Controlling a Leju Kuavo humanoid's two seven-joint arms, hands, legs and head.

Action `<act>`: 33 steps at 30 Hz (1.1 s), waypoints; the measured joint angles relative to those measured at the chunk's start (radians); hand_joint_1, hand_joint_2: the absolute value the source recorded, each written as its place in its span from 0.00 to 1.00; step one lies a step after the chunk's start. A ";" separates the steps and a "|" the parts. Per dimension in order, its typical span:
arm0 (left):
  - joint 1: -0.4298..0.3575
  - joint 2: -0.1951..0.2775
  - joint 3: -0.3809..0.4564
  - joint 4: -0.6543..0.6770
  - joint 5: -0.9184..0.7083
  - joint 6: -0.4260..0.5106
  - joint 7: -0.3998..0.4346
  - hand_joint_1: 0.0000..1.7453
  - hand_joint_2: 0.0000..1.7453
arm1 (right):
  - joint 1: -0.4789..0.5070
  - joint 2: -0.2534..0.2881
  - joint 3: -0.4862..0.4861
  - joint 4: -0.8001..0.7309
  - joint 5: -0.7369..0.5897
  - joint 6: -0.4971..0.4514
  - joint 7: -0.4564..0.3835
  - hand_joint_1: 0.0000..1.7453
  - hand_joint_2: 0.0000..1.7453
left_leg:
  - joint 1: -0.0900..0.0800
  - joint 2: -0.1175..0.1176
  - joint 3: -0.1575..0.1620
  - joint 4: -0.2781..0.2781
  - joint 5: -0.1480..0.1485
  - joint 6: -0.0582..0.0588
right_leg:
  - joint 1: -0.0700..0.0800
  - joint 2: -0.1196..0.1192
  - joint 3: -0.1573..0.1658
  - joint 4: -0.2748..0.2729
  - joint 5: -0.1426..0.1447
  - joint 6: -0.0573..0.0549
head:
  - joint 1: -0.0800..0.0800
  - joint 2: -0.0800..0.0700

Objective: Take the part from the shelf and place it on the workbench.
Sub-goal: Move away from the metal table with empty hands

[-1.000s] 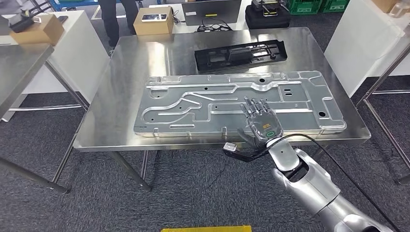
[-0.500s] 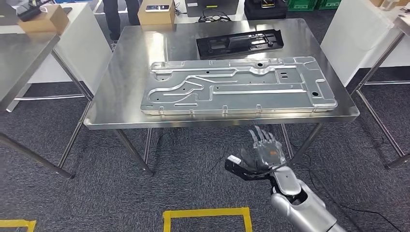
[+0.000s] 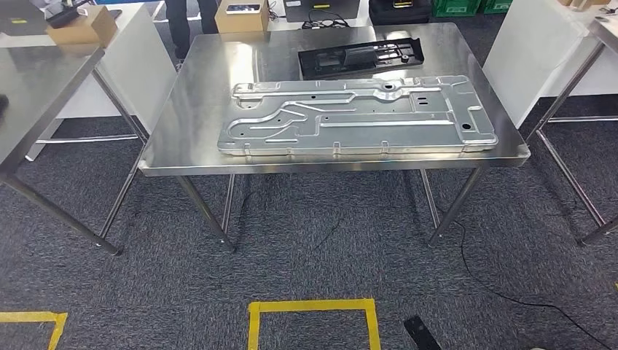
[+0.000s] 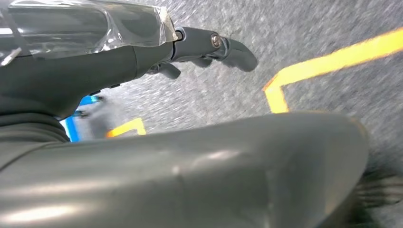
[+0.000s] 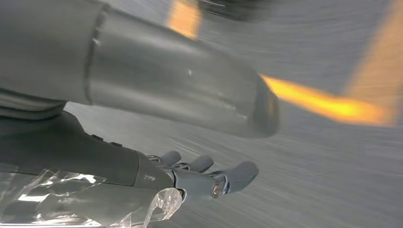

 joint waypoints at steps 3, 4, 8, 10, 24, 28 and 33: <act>0.004 -0.008 0.008 -0.001 0.022 0.008 -0.003 0.00 0.00 | 0.045 0.046 -0.071 0.168 -0.080 0.014 0.098 0.00 0.00 | 0.006 0.002 0.009 -0.054 0.005 0.006 | 0.006 0.001 -0.023 0.021 -0.005 0.012 | 0.000 0.000; 0.008 -0.011 0.011 -0.001 0.024 0.007 -0.003 0.00 0.00 | 0.055 0.061 -0.093 0.212 -0.093 0.017 0.098 0.00 0.00 | 0.011 0.004 0.006 -0.062 0.012 0.007 | 0.007 0.009 -0.043 0.060 -0.034 0.015 | 0.000 0.000; 0.012 -0.019 0.017 -0.001 0.017 0.003 0.000 0.00 0.00 | 0.076 0.105 -0.153 0.336 -0.108 0.043 0.044 0.00 0.00 | 0.014 0.013 -0.034 -0.048 0.032 0.009 | 0.006 0.024 -0.146 0.323 -0.176 0.027 | 0.002 0.000; 0.012 -0.021 0.017 -0.001 0.017 0.003 0.001 0.00 0.00 | 0.078 0.117 -0.171 0.377 -0.102 0.056 0.009 0.00 0.00 | 0.017 0.016 -0.052 -0.035 0.038 0.004 | 0.001 0.024 -0.107 0.292 -0.159 0.033 | 0.002 0.000; 0.013 -0.027 0.018 -0.002 0.035 0.009 -0.012 0.00 0.00 | 0.065 0.162 -0.206 0.509 -0.061 0.060 0.035 0.00 0.00 | 0.055 0.012 -0.219 0.338 -0.141 -0.077 | -0.015 0.007 0.040 -0.004 -0.040 -0.009 | 0.002 0.000; 0.008 -0.028 0.018 -0.002 0.035 0.013 -0.013 0.00 0.00 | 0.066 0.170 -0.205 0.523 -0.058 0.059 0.062 0.00 0.00 | 0.052 0.048 -0.052 0.068 -0.040 -0.063 | -0.016 -0.018 0.033 -0.005 -0.027 0.003 | 0.002 0.000; 0.002 -0.029 0.018 -0.002 0.040 0.017 -0.017 0.00 0.00 | 0.059 0.175 -0.205 0.531 -0.058 0.057 0.068 0.00 0.00 | 0.041 0.053 -0.008 -0.043 -0.006 -0.040 | -0.014 -0.050 0.027 0.000 -0.024 0.031 | 0.002 0.000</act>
